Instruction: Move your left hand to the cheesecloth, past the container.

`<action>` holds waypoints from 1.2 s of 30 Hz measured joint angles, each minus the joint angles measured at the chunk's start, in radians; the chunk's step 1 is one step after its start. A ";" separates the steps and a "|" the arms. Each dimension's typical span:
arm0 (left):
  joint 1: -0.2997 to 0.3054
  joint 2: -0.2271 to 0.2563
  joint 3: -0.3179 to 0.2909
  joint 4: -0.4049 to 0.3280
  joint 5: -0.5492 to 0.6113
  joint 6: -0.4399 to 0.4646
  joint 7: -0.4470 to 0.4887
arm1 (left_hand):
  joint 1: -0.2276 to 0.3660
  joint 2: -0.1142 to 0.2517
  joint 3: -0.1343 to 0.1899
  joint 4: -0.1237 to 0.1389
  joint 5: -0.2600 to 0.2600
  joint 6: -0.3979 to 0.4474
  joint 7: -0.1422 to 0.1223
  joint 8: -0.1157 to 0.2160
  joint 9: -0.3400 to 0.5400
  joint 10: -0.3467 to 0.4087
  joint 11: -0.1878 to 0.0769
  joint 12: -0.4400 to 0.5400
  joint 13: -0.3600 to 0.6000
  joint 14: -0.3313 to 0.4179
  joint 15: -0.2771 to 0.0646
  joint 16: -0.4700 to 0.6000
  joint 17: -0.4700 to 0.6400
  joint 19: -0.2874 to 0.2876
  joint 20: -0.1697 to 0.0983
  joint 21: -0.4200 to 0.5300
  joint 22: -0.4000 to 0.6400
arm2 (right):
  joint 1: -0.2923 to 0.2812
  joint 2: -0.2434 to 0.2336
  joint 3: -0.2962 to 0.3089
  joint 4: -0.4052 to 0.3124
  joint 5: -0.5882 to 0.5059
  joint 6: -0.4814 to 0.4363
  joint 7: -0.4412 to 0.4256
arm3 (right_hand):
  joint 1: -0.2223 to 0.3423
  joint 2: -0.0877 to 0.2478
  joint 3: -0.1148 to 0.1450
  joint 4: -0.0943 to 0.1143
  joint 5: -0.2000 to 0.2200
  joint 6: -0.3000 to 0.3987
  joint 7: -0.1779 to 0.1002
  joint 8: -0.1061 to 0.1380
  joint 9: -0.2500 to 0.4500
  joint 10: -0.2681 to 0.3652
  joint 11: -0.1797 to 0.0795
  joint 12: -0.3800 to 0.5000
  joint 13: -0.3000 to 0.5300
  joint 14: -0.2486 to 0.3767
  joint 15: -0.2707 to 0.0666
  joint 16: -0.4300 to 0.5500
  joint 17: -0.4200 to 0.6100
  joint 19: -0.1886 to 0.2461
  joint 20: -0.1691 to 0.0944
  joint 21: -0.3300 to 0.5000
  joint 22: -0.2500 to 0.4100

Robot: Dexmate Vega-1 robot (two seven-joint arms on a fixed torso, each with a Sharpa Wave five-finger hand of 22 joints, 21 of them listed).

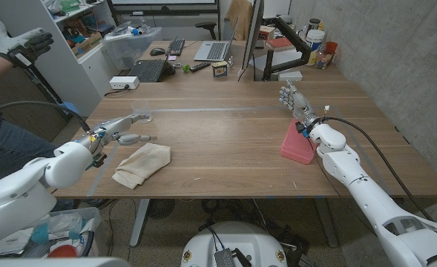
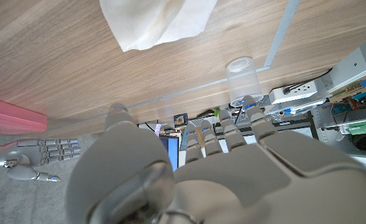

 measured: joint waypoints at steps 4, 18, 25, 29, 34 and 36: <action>0.000 0.005 0.003 -0.003 0.011 0.018 -0.009 | 0.002 -0.002 0.000 0.000 0.000 0.000 0.000 0.000 0.000 0.004 -0.004 0.000 0.000 0.000 0.000 0.000 0.000 0.002 0.000 0.000 0.000 | 0.000 -0.001 0.000 0.000 0.000 0.000 0.000 | 0.000 0.000 0.000 0.000 0.000 0.000 0.000 0.000 0.000 0.000 0.000 0.000 0.000 0.000 0.000 0.000 0.000 0.000 0.000 0.000 0.000; 0.011 0.027 0.033 -0.026 0.028 0.083 -0.030 | 0.004 -0.004 0.000 0.000 0.000 0.005 -0.006 0.000 0.000 0.006 -0.006 0.000 0.000 0.000 0.000 0.000 0.005 0.016 0.002 0.000 0.000 | 0.010 -0.002 0.001 0.013 0.002 0.002 0.010 | 0.000 0.000 -0.004 -0.004 0.000 0.003 -0.003 0.000 0.000 0.000 0.000 0.000 0.000 0.000 0.000 0.000 0.000 0.000 0.000 0.000 0.000; 0.004 0.035 0.055 -0.018 0.027 0.096 -0.018 | 0.004 -0.004 -0.004 -0.004 0.000 0.005 -0.005 0.000 0.000 0.006 -0.005 0.000 0.000 0.000 0.000 0.000 0.005 0.016 0.002 0.000 0.000 | 0.013 -0.001 0.000 0.016 0.002 0.003 0.011 | 0.000 0.000 -0.004 -0.004 0.000 0.003 -0.003 0.000 0.000 0.000 0.000 0.000 0.000 0.000 0.000 0.000 0.000 0.000 0.000 0.000 0.000; 0.003 0.036 0.056 -0.018 0.020 0.101 -0.008 | 0.004 -0.004 -0.004 -0.004 0.000 0.005 -0.006 0.000 0.000 0.005 -0.005 0.000 0.000 0.000 0.000 0.000 0.005 0.016 0.002 0.000 -0.003 | 0.014 -0.001 0.000 0.017 0.002 0.003 0.011 | 0.000 0.000 -0.004 -0.004 0.000 0.003 -0.003 0.000 0.000 0.000 0.000 0.000 0.000 0.000 0.000 0.000 0.000 0.000 0.000 0.000 0.000; -0.024 0.052 0.099 0.007 -0.003 0.106 0.011 | 0.004 -0.004 -0.004 -0.004 0.000 0.005 -0.006 0.000 0.000 0.005 -0.005 0.000 0.000 0.000 0.000 0.000 0.005 0.016 0.002 0.000 -0.003 | 0.014 -0.002 0.001 0.017 -0.001 0.003 0.009 | 0.000 0.000 -0.004 -0.004 0.000 0.003 -0.003 0.000 0.000 0.000 0.000 0.000 0.000 0.000 0.000 0.000 0.000 0.000 0.000 0.000 0.000; -0.030 0.056 0.109 0.012 -0.011 0.108 0.015 | 0.004 -0.004 -0.004 -0.004 0.000 0.005 -0.005 0.000 0.000 0.005 -0.005 0.000 0.000 0.000 0.000 0.000 0.005 0.016 0.002 0.000 -0.003 | 0.014 -0.003 0.002 0.016 -0.001 0.002 0.008 | 0.000 0.000 -0.004 -0.004 0.000 0.003 -0.003 0.000 0.000 0.000 0.000 0.000 0.000 0.000 0.000 0.000 0.000 0.000 0.000 0.000 0.000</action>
